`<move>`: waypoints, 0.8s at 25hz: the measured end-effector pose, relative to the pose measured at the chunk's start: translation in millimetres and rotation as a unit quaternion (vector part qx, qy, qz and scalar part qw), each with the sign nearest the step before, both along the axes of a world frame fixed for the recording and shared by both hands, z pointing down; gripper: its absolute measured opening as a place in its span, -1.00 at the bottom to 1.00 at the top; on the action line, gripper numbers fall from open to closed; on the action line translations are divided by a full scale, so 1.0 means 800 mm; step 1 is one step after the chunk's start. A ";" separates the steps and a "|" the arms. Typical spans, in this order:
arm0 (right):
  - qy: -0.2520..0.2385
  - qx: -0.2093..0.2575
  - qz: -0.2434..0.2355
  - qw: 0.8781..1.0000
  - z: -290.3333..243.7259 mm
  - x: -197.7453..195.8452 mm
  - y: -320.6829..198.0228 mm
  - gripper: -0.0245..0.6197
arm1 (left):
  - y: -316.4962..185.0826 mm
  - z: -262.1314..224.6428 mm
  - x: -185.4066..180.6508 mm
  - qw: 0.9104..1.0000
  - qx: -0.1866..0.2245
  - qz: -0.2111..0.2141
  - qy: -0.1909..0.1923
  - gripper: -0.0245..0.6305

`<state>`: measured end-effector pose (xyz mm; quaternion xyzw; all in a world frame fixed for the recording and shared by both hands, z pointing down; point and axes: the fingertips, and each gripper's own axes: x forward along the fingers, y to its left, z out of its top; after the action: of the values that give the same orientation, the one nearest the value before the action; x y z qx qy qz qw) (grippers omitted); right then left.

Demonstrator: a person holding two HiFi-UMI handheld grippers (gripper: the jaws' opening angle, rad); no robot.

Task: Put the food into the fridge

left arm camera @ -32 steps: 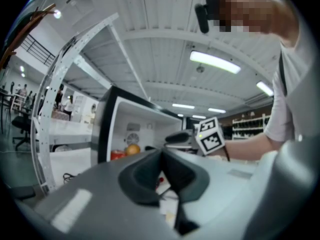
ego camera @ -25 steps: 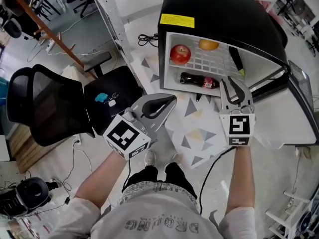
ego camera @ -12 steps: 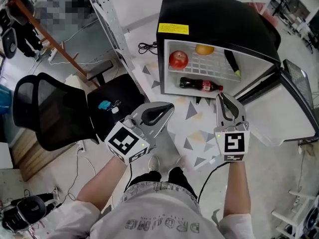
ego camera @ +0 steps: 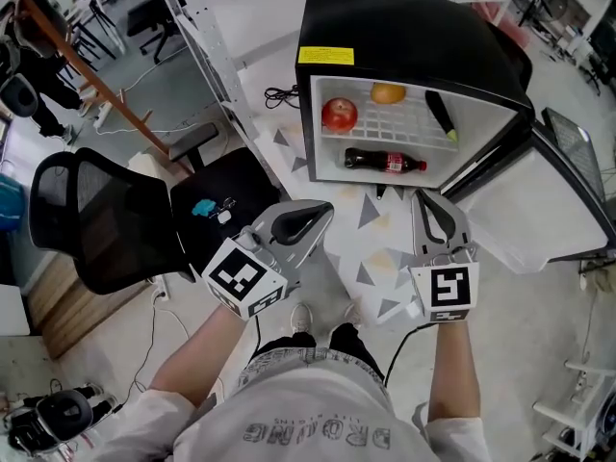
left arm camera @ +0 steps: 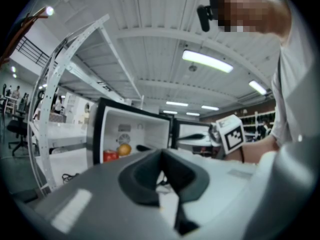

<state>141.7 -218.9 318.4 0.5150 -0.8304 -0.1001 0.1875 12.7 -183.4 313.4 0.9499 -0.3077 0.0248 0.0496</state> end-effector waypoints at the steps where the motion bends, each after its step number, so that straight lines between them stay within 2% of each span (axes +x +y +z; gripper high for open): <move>1: -0.001 -0.001 0.002 1.000 0.000 0.001 0.002 -0.91 | 0.002 0.000 0.001 1.000 0.000 0.001 0.000 -0.90; 20: -0.034 -0.023 0.014 0.999 0.009 0.018 0.036 -0.91 | 0.012 0.016 -0.007 1.000 -0.016 -0.006 -0.006 -0.90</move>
<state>155.7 -189.8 325.7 0.5250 -0.8311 -0.0609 0.1728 7.5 -173.6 326.2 0.9471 -0.3128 0.0351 0.0629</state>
